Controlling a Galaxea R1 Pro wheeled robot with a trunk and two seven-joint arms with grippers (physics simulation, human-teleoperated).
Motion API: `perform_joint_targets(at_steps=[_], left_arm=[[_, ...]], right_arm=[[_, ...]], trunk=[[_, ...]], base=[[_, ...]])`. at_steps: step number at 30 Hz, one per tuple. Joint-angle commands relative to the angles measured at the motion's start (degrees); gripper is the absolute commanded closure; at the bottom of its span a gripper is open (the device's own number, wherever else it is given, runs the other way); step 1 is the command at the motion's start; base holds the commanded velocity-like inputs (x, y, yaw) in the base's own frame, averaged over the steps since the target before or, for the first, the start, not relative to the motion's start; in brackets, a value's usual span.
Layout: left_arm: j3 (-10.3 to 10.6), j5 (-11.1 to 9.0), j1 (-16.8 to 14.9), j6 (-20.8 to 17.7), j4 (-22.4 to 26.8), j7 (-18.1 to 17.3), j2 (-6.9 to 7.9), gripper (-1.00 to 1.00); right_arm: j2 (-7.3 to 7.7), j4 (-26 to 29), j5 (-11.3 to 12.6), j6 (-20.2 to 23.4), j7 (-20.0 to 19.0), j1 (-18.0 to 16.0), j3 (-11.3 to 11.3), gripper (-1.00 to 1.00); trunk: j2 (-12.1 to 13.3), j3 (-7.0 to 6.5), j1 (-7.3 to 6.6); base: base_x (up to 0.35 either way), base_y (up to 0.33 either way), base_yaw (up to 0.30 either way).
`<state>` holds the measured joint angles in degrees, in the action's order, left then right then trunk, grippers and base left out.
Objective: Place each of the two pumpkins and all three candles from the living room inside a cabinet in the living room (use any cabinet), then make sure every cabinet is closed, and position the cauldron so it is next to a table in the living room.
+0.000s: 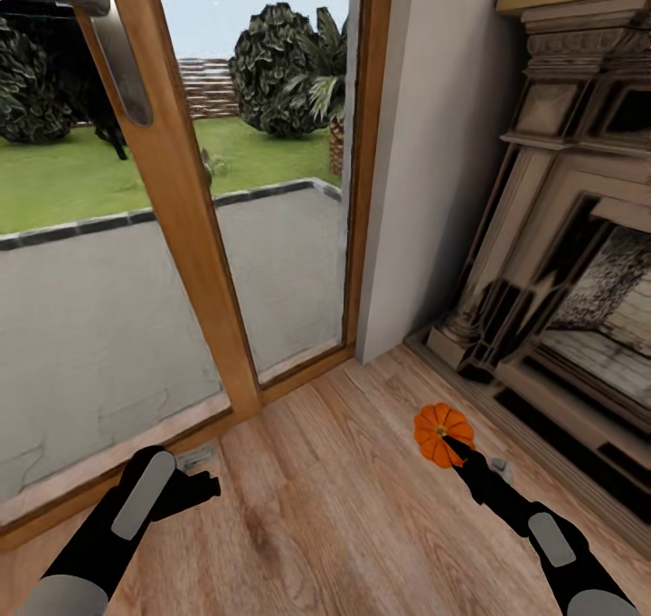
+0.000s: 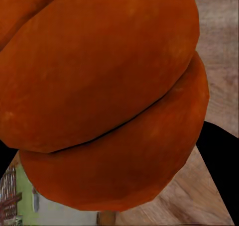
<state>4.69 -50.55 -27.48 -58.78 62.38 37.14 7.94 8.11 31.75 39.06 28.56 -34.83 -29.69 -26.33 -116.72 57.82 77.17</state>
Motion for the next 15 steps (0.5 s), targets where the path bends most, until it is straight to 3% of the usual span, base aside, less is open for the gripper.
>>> perform_joint_targets(at_steps=[1, 6, 10, 11, 13, 15], left_arm=[[0.21, -0.71, -0.38, -0.08, -0.36, 0.58, -0.02, -1.00], [0.65, -1.01, -0.70, -0.07, -2.90, 0.65, -0.44, -1.00], [0.83, -0.28, -0.73, 1.25, -10.76, 0.75, -3.73, -1.00], [0.98, -0.22, -0.73, 3.92, -13.61, 0.75, -4.76, -1.00], [2.43, -0.19, -0.73, 8.72, -17.18, 0.74, -5.67, -1.00], [6.96, -0.07, -0.73, 14.75, -20.88, 0.74, -6.13, -1.00]], right_arm=[[0.05, 0.02, 0.49, 0.46, 2.11, -0.03, -0.10, 1.00], [0.23, 0.52, -0.41, 0.77, 7.13, 2.08, 0.36, 1.00], [-0.29, 1.47, -9.44, 0.80, 11.31, 3.88, 3.36, 1.00], [-0.53, 1.57, -11.65, 0.59, 13.23, 4.03, 3.74, 1.00], [-0.67, 1.51, -13.68, 0.49, 15.94, 4.11, 4.00, 1.00], [-0.77, 1.58, -15.55, 0.41, 18.77, 4.00, 4.13, 1.00]], trunk=[[0.40, -0.14, -0.23], [2.40, -1.04, -1.33], [4.00, -1.76, -2.21], [4.41, -1.94, -2.43], [5.21, -2.30, -2.87], [6.01, -2.65, -3.31]], base=[[0.000, 0.000, 0.000], [0.000, 0.000, 0.000], [0.000, 0.000, 0.000], [0.000, 0.000, 0.000], [0.000, 0.000, 0.000], [0.000, 0.000, 0.000]])
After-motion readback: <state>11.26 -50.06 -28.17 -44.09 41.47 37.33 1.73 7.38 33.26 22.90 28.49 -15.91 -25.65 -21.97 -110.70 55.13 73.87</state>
